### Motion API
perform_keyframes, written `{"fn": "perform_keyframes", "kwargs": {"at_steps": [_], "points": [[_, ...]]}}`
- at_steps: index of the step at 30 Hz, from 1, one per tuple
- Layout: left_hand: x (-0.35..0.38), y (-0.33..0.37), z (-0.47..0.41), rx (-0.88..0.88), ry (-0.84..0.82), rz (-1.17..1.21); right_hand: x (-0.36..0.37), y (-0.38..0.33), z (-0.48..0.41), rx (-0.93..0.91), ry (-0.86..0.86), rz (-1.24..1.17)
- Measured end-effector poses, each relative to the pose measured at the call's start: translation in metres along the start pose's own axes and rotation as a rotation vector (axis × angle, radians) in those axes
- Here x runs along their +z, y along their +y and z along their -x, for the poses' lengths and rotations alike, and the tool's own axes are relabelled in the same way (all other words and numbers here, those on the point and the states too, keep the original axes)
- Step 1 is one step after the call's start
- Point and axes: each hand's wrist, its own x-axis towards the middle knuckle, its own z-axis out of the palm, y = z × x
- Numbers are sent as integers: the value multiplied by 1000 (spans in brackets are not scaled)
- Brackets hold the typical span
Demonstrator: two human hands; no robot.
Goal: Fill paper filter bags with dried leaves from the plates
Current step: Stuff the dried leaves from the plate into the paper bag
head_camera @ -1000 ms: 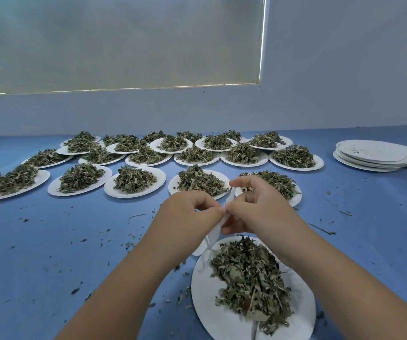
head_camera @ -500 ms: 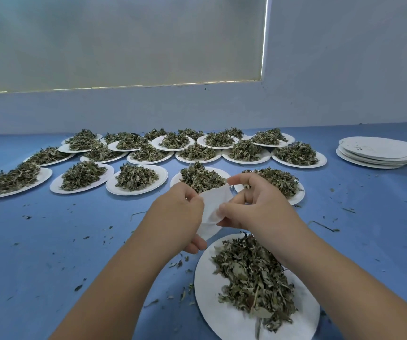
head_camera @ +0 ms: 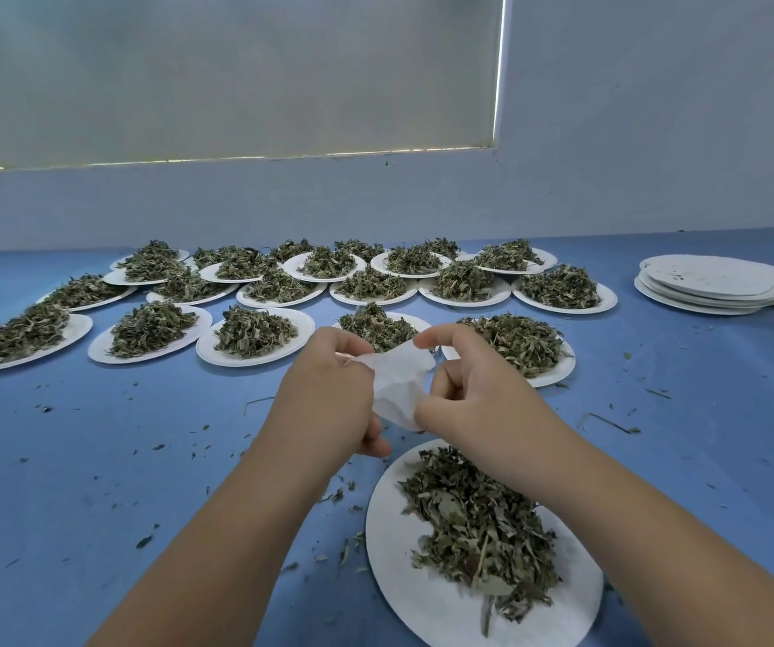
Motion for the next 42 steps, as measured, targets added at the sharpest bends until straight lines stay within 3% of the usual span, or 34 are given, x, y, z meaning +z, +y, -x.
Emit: {"fn": "perform_keyframes", "kwargs": {"at_steps": [7,14,21,26,33,37,42], "points": [[10,-10,5,188,-23,-311,0,3,-3,16,135,131],[0,-6,4,240,29,-381,-13,-5,-1,64,161,77],[-9,0,-3,-56,-113,85,-9,-13,-4,11,118,61],[-6,-1,-4,-115,-154,273,0,-20,-11,8,98,83],[-8,-4,-6,252,122,-455,-11,-26,-11,93,-36,124],[-6,3,-10,374,103,-609,-21,-17,-10,111,-103,159],[-8,6,-20,445,-10,-531,-34,2,-6,83,-103,82]]}}
